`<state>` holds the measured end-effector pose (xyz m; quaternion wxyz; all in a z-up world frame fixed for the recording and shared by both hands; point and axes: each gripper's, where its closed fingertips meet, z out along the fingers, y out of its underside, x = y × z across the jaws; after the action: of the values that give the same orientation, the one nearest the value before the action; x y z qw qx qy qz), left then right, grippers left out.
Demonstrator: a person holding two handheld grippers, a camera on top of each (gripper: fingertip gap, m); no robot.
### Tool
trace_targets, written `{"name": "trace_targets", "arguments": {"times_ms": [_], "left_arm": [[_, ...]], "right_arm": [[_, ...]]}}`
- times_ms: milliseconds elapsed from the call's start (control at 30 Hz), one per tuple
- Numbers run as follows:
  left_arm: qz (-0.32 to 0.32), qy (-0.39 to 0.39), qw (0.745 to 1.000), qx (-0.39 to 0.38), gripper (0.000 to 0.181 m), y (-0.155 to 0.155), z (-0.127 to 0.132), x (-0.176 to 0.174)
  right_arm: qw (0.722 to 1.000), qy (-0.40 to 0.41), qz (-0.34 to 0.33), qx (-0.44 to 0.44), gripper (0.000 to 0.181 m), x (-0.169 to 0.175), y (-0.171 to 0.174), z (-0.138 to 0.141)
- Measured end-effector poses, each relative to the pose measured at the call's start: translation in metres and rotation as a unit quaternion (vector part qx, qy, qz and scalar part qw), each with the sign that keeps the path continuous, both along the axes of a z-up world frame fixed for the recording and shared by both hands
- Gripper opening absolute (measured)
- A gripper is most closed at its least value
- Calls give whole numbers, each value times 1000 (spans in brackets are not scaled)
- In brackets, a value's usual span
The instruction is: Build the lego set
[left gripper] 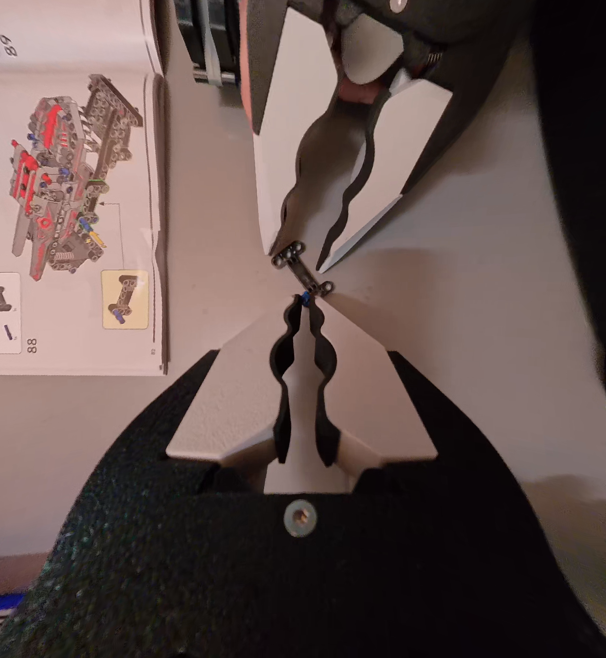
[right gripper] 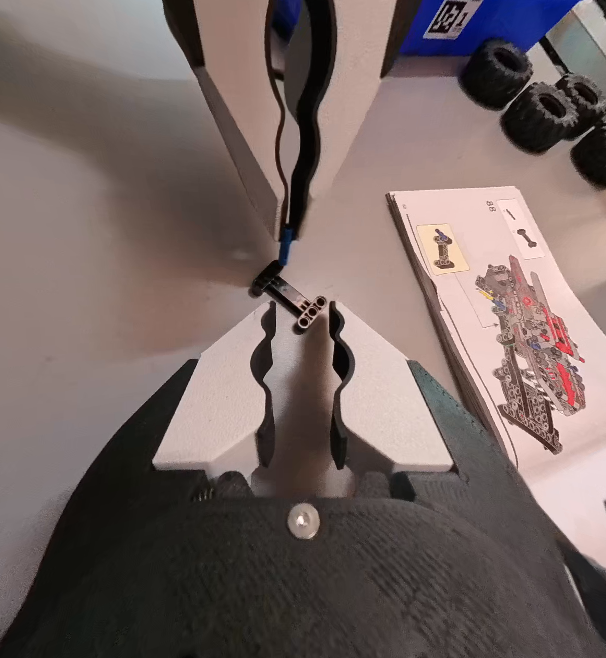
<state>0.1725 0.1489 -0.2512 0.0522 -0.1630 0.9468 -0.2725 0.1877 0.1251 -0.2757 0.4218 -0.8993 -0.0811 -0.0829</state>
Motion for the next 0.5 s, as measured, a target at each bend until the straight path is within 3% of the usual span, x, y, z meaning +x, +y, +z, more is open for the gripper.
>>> {"name": "trace_targets", "arguments": {"times_ms": [500], "left_arm": [[-39,-13,995,93,2,3,-9,-7]], "right_arm": [[1000,-21,9,2,20,-5,11,1]]}}
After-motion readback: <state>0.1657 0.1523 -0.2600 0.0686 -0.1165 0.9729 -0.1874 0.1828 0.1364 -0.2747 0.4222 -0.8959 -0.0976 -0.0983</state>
